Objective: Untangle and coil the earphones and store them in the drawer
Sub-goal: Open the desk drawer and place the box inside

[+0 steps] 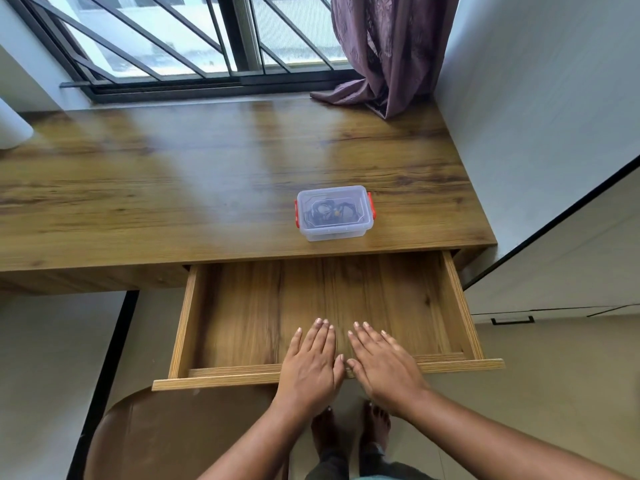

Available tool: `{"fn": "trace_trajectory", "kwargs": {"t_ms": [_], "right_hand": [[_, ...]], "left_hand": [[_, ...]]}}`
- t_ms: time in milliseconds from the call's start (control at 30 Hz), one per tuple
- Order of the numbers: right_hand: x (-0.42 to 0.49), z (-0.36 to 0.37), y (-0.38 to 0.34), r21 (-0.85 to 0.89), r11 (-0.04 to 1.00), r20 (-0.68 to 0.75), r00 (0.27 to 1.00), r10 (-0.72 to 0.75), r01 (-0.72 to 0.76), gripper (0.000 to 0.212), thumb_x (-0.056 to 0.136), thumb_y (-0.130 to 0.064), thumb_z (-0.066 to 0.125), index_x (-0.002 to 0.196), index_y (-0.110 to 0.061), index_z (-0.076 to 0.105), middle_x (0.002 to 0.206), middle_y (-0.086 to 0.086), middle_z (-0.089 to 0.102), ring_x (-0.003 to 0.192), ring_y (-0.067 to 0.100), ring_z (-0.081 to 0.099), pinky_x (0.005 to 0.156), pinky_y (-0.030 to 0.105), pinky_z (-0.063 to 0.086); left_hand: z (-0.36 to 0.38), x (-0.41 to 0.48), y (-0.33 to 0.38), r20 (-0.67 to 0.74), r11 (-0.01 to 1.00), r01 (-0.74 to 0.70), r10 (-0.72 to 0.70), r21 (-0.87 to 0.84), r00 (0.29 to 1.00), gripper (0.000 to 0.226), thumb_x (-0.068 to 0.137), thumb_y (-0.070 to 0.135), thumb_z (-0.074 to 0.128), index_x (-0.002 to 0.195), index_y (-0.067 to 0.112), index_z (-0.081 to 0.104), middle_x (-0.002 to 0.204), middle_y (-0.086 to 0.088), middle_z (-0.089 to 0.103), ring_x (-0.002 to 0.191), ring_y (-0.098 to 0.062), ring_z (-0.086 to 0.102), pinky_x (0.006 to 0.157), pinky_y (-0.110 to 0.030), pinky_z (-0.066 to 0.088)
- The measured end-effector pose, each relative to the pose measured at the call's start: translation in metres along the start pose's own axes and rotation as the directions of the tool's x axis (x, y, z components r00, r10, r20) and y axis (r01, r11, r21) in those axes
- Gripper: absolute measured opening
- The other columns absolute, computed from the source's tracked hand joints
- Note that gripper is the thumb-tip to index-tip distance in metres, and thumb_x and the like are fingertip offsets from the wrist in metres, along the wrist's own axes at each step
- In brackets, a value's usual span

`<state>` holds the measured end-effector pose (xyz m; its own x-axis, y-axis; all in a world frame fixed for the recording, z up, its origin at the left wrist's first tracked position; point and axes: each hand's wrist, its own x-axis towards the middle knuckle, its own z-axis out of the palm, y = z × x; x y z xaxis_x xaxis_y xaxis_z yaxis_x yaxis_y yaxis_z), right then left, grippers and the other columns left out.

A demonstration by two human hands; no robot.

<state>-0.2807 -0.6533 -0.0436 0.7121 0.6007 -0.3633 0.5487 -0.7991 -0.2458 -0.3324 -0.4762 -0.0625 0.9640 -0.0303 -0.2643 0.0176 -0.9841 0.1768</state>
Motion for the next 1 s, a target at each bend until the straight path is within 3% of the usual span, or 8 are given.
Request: {"fn": "trace_trajectory", "kwargs": {"t_ms": [367,467,533,600,700,800,900,1000], "right_hand": [[-0.012,-0.003,-0.006,0.033,0.999,0.023,1.000,0.002,-0.003,0.077,0.096,-0.062,-0.008,0.162,-0.024,0.000,0.171,-0.003,-0.004,0.155,0.010,-0.012,0.124,0.036,-0.006],[0.005,-0.026,-0.006,0.131,0.990,-0.134,0.989,0.063,-0.045,0.076,0.099,-0.064,0.002,0.163,-0.023,0.009,0.172,-0.002,0.002,0.156,0.009,-0.006,0.124,0.032,-0.002],[0.031,-0.051,-0.003,0.180,0.982,-0.310,0.944,0.114,-0.059,0.075,0.103,-0.061,0.020,0.162,-0.016,0.018,0.172,0.005,0.008,0.158,0.017,0.002,0.126,0.035,0.008],[0.063,-0.079,0.001,0.235,0.969,-0.431,0.885,0.176,-0.078,0.074,0.104,-0.054,0.036,0.161,-0.009,0.022,0.171,0.013,0.008,0.159,0.026,0.005,0.126,0.040,0.012],[0.109,-0.118,0.010,0.306,0.946,-0.453,0.856,0.248,-0.112,0.077,0.103,-0.049,0.044,0.160,-0.003,0.019,0.169,0.023,0.004,0.158,0.035,0.001,0.128,0.047,0.010],[0.142,-0.145,0.019,0.365,0.917,-0.409,0.858,0.311,-0.158,0.079,0.104,-0.048,0.046,0.161,-0.003,0.013,0.168,0.027,0.001,0.157,0.039,0.000,0.126,0.044,0.004],[0.158,-0.158,0.029,0.452,0.866,-0.295,0.880,0.373,-0.216,0.083,0.103,-0.050,0.045,0.162,-0.008,0.006,0.169,0.022,-0.001,0.157,0.035,0.002,0.125,0.043,0.009],[0.161,-0.159,0.035,0.481,0.852,-0.242,0.904,0.354,-0.205,0.083,0.103,-0.048,0.047,0.162,-0.009,0.005,0.171,0.016,0.005,0.157,0.030,0.010,0.124,0.041,0.016]], "left_hand": [[-0.001,-0.013,0.004,-0.016,0.997,0.000,-0.001,-0.074,1.000,0.071,0.098,0.055,0.000,0.158,0.018,0.006,0.169,0.000,0.002,0.152,-0.010,-0.015,0.123,-0.039,-0.011],[-0.028,0.007,0.004,-0.156,0.981,0.041,-0.071,-0.189,0.985,0.071,0.099,0.054,0.009,0.159,0.015,0.016,0.168,-0.004,0.013,0.154,-0.013,-0.004,0.126,-0.039,0.002],[-0.057,0.034,0.005,-0.338,0.954,0.053,-0.156,-0.295,0.928,0.069,0.101,0.050,0.024,0.155,0.007,0.026,0.164,-0.011,0.024,0.154,-0.021,0.013,0.125,-0.040,0.016],[-0.088,0.065,0.005,-0.428,0.918,0.091,-0.266,-0.387,0.864,0.070,0.101,0.047,0.034,0.155,0.003,0.024,0.163,-0.014,0.022,0.154,-0.024,0.015,0.125,-0.036,0.015],[-0.126,0.113,-0.003,-0.368,0.833,0.141,-0.381,-0.535,0.848,0.077,0.102,0.043,0.041,0.157,0.002,0.008,0.166,-0.015,0.009,0.154,-0.025,0.005,0.123,-0.031,0.001],[-0.146,0.150,-0.015,-0.289,0.788,0.185,-0.418,-0.588,0.861,0.080,0.103,0.044,0.040,0.157,0.000,0.001,0.167,-0.017,0.000,0.155,-0.026,-0.002,0.125,-0.034,-0.001],[-0.151,0.169,-0.025,-0.193,0.726,0.245,-0.463,-0.643,0.865,0.080,0.103,0.043,0.045,0.157,-0.002,0.006,0.166,-0.018,0.006,0.155,-0.028,0.003,0.126,-0.038,0.006],[-0.150,0.174,-0.028,-0.174,0.670,0.199,-0.447,-0.715,0.877,0.079,0.100,0.037,0.055,0.156,0.002,0.013,0.164,-0.015,0.022,0.151,-0.028,0.021,0.123,-0.041,0.022]]}}
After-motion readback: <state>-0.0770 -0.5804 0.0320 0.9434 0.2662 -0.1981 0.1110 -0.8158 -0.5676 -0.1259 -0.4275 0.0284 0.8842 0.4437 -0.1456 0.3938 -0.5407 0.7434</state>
